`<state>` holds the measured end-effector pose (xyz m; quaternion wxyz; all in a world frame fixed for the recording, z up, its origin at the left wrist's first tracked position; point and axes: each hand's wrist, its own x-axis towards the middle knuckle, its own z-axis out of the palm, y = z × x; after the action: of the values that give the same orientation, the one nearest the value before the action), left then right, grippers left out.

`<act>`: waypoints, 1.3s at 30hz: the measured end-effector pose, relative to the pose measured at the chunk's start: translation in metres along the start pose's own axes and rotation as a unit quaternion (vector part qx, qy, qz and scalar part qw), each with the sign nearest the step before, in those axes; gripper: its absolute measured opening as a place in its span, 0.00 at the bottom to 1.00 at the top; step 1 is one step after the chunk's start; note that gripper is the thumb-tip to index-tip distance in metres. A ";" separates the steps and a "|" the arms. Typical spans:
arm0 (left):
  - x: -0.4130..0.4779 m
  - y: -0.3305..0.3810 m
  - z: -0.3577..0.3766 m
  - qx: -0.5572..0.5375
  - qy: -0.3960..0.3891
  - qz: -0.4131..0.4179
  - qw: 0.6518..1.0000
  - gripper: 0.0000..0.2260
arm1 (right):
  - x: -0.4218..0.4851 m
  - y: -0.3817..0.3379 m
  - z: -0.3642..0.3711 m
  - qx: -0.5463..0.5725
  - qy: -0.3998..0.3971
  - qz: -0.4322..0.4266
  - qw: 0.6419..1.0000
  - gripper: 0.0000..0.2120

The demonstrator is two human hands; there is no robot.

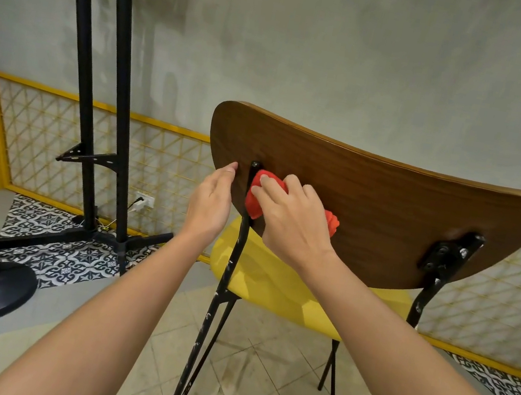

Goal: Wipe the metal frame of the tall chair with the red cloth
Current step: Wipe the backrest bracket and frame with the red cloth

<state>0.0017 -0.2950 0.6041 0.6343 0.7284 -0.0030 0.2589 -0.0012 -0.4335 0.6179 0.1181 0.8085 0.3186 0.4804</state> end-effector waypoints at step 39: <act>-0.005 -0.041 -0.014 0.022 -0.040 -0.043 0.998 0.19 | -0.014 -0.021 0.036 -0.084 -0.035 -0.146 0.985 0.21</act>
<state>0.0059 -0.2759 0.5656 0.6278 0.7517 0.0088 0.2019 0.0166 -0.4217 0.5791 0.2657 0.7568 0.3874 0.4545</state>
